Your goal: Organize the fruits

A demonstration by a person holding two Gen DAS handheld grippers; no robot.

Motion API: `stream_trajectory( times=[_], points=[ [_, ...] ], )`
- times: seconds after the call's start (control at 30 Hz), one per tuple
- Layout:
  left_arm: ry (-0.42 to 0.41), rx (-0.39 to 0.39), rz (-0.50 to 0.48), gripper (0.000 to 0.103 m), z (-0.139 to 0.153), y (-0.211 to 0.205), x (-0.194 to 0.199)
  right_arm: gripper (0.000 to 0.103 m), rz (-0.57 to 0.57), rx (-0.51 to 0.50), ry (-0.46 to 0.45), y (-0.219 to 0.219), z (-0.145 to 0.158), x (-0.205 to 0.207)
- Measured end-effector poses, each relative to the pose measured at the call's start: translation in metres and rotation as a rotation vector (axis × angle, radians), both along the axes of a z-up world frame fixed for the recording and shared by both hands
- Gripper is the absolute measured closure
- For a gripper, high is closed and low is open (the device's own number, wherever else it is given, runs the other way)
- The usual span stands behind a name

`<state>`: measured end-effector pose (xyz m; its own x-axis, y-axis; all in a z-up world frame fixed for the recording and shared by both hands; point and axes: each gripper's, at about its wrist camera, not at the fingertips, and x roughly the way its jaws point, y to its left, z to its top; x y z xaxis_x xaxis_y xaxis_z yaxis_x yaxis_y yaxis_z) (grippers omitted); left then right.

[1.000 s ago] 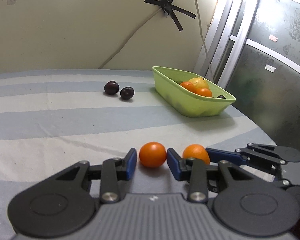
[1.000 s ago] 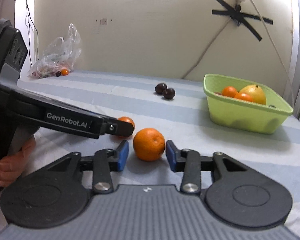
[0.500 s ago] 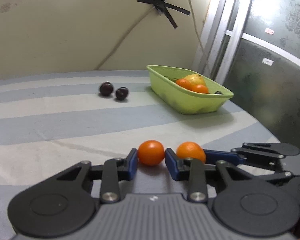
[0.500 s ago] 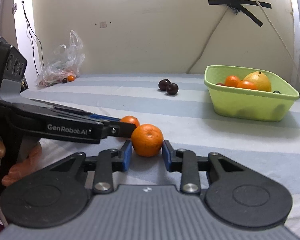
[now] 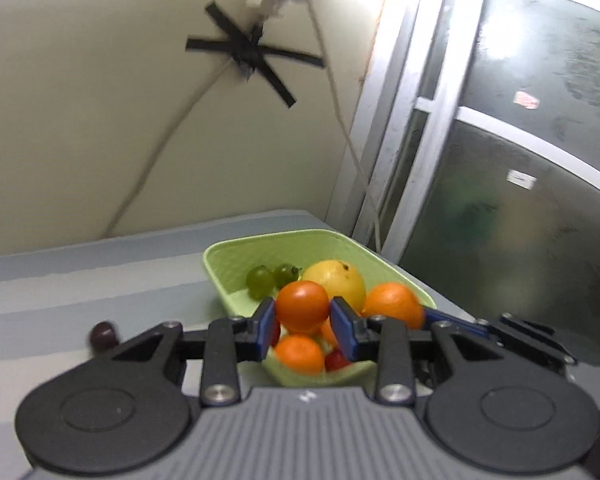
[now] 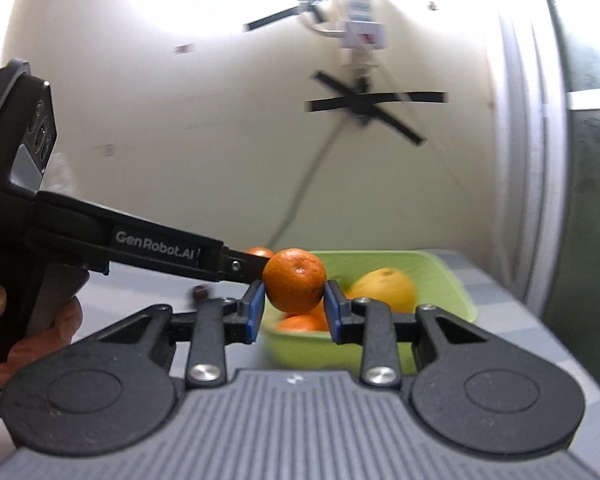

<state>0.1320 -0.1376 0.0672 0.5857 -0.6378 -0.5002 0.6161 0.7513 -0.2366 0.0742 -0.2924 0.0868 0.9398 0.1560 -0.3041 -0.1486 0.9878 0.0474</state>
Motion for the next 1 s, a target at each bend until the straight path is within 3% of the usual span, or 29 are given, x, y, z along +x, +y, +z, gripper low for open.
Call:
stream_trajectory(
  times=[0.2,0.23,0.27,0.3,0.37,0.47,0.7,1.0],
  points=[
    [0.067,0.024,0.042,0.071,-0.018,-0.023,0.039,0.066,-0.113,0.018,0.033,-0.032,-0.012,0.028],
    [0.071,0.026,0.043,0.065,-0.021,-0.024,0.041,0.066,-0.119,0.034,0.039,-0.035,-0.016,0.03],
    [0.072,0.033,0.045,0.058,-0.023,-0.028,0.044,0.062,-0.127,0.045,0.042,-0.037,-0.02,0.032],
    [0.068,0.041,0.048,0.056,-0.024,-0.031,0.045,0.048,-0.136,0.048,0.045,-0.038,-0.022,0.032],
    [0.056,0.058,0.057,0.053,-0.025,-0.036,0.046,0.041,-0.156,0.026,0.011,-0.036,-0.022,0.029],
    [0.037,0.077,0.077,0.049,-0.023,-0.038,0.039,0.041,-0.179,0.018,-0.061,-0.039,-0.019,0.02],
    [-0.07,0.16,0.172,0.04,-0.003,-0.02,-0.005,0.041,-0.191,0.09,-0.066,-0.043,-0.017,0.008],
    [-0.063,0.204,0.243,0.04,-0.007,0.02,-0.045,0.041,-0.163,0.152,-0.045,-0.015,-0.016,-0.022]
  ],
)
